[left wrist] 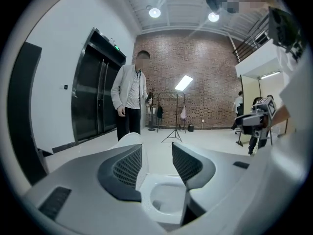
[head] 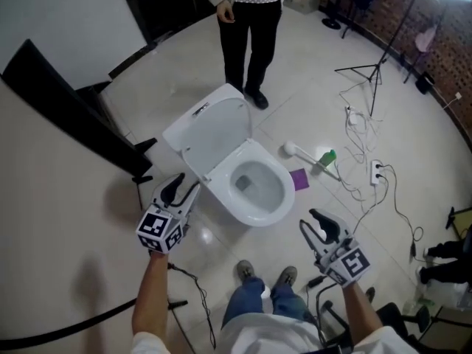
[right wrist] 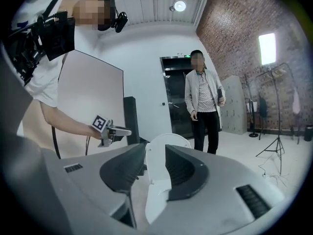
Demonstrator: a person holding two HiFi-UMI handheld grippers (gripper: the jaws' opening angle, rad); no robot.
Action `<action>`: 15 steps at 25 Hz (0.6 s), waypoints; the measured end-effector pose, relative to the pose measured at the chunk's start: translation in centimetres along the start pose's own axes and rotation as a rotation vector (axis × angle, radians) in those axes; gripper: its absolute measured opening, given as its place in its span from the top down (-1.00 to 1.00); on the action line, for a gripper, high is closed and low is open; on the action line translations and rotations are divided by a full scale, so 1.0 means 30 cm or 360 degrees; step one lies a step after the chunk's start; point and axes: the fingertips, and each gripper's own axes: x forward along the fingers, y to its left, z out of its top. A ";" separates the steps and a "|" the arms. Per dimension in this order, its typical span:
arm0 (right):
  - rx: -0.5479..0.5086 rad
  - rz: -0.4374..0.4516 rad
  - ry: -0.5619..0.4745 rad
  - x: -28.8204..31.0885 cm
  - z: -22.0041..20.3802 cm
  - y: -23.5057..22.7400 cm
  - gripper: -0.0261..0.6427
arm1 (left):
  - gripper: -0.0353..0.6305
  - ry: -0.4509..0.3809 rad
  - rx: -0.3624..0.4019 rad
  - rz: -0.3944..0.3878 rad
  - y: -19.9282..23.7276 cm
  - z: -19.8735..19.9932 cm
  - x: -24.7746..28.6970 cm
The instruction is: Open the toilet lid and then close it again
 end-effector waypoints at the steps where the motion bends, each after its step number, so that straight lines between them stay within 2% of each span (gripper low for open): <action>1: 0.0006 -0.0006 -0.0004 0.000 -0.012 -0.002 0.54 | 0.34 0.0028 0.0026 0.0008 0.056 -0.007 0.039; 6: 0.0005 -0.0078 0.0042 -0.021 -0.066 -0.023 0.54 | 0.32 0.0273 0.0180 0.0014 0.325 -0.057 0.264; 8: 0.0029 -0.0119 0.0066 -0.039 -0.087 -0.025 0.54 | 0.21 0.0395 0.0214 0.0010 0.412 -0.098 0.344; 9: 0.0041 -0.0140 0.0074 -0.045 -0.097 -0.024 0.54 | 0.14 0.0457 0.0215 0.0004 0.451 -0.124 0.378; 12: 0.0061 -0.0193 0.0101 -0.063 -0.133 -0.021 0.54 | 0.13 0.0588 0.0171 -0.0013 0.537 -0.185 0.459; 15: 0.0081 -0.0227 0.0127 -0.072 -0.174 -0.024 0.54 | 0.14 0.0677 0.0120 -0.0064 0.560 -0.235 0.515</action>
